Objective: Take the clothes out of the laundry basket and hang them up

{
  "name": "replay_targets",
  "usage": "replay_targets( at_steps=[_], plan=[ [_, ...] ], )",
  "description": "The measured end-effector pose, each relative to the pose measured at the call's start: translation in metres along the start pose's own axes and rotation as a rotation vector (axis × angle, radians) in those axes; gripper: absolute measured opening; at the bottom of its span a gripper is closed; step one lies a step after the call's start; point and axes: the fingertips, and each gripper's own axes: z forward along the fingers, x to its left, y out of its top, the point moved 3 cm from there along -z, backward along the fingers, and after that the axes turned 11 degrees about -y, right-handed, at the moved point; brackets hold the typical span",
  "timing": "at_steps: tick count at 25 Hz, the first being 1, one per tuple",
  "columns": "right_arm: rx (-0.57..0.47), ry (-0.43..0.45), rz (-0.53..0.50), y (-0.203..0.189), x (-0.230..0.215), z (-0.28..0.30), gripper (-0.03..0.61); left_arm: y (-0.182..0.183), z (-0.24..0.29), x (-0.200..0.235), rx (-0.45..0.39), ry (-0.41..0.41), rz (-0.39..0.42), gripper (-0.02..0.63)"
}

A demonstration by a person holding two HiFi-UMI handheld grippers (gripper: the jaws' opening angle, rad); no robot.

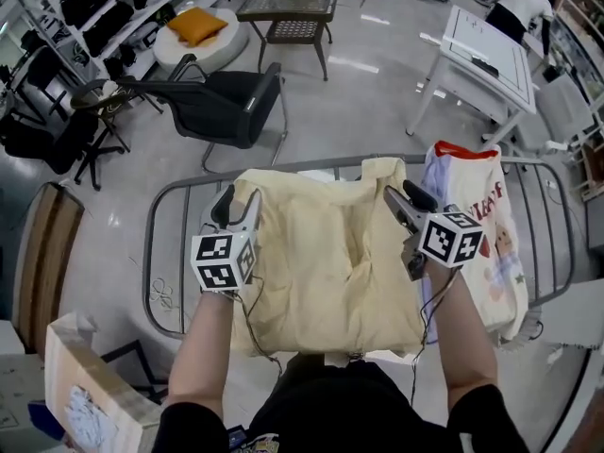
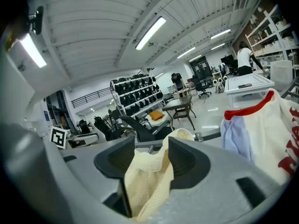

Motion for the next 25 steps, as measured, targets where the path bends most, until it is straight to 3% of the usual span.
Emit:
replay_targets(
  at_steps=[3,5,7,11,19,25],
  plan=[
    [-0.032,0.053,0.002,0.003,0.008,-0.02,0.215,0.012,-0.02,-0.025,-0.033,-0.001,0.017,0.193],
    [-0.054,0.085,-0.014,0.006,0.012,-0.037,0.161,0.02,-0.035,-0.043,-0.059,0.005,0.025,0.176],
    [-0.082,0.102,-0.04,0.008,0.014,-0.055,0.015,0.025,-0.049,-0.063,-0.08,0.012,0.029,0.141],
    [-0.119,0.166,-0.061,0.009,0.018,-0.089,0.006,0.03,-0.077,-0.104,-0.113,0.022,0.028,0.027],
    [-0.13,0.324,-0.099,-0.001,0.043,-0.149,0.005,0.012,-0.139,-0.178,-0.13,0.05,0.006,0.011],
    [-0.089,0.411,-0.089,-0.021,0.073,-0.157,0.005,-0.007,-0.18,-0.198,-0.129,0.076,-0.02,0.011]
  ],
)
